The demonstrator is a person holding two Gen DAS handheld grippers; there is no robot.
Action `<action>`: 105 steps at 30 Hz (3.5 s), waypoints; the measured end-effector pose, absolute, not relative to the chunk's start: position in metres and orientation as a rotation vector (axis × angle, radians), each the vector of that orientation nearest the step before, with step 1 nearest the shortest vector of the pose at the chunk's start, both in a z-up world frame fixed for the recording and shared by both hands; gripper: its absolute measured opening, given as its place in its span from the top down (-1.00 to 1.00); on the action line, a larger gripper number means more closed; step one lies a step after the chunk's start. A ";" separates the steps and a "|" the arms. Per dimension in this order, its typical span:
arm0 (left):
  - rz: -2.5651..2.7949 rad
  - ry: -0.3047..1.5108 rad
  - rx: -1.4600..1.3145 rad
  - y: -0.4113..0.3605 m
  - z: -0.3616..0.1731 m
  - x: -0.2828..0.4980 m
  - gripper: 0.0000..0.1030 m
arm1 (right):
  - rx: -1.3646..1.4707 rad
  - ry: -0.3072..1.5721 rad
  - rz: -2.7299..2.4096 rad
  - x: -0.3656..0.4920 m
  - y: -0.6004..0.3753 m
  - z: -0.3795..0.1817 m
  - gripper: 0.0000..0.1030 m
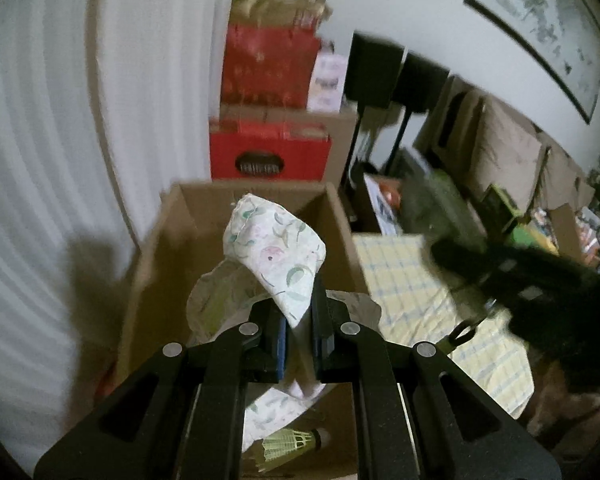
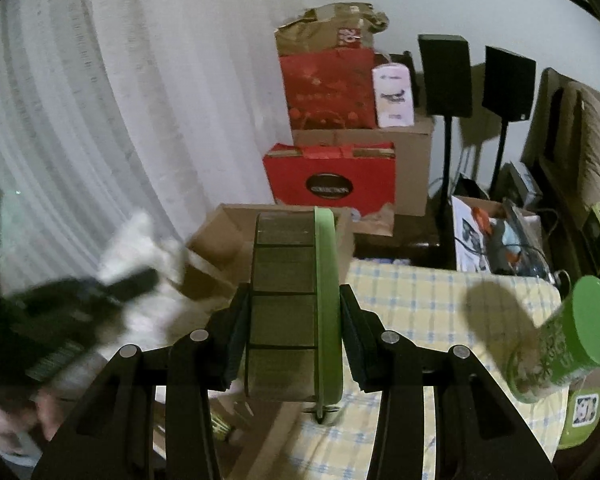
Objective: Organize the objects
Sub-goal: 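Lower the bag into the box with the left tool while the right tool carries the case over, then open the right tool over the box to drop the green-edged case, then move both tools back over the table toward the green-lidded canister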
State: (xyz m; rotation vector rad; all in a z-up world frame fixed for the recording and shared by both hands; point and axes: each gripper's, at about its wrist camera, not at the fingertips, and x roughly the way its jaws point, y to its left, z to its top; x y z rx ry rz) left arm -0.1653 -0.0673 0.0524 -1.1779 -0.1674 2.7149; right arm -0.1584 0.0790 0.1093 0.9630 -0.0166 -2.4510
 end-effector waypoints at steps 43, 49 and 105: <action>2.774 -0.417 -1.317 -0.151 -0.008 -0.113 -0.27 | 1.333 0.125 -2.203 -0.195 -0.053 -0.011 0.17; 2.774 -0.419 -1.327 -0.150 -0.012 -0.111 -0.30 | 1.366 0.183 -2.198 -0.193 -0.054 -0.010 0.14; 2.716 -0.217 -1.216 -0.016 0.010 -0.086 -0.99 | 1.112 0.015 -2.645 -0.104 0.186 0.035 -0.99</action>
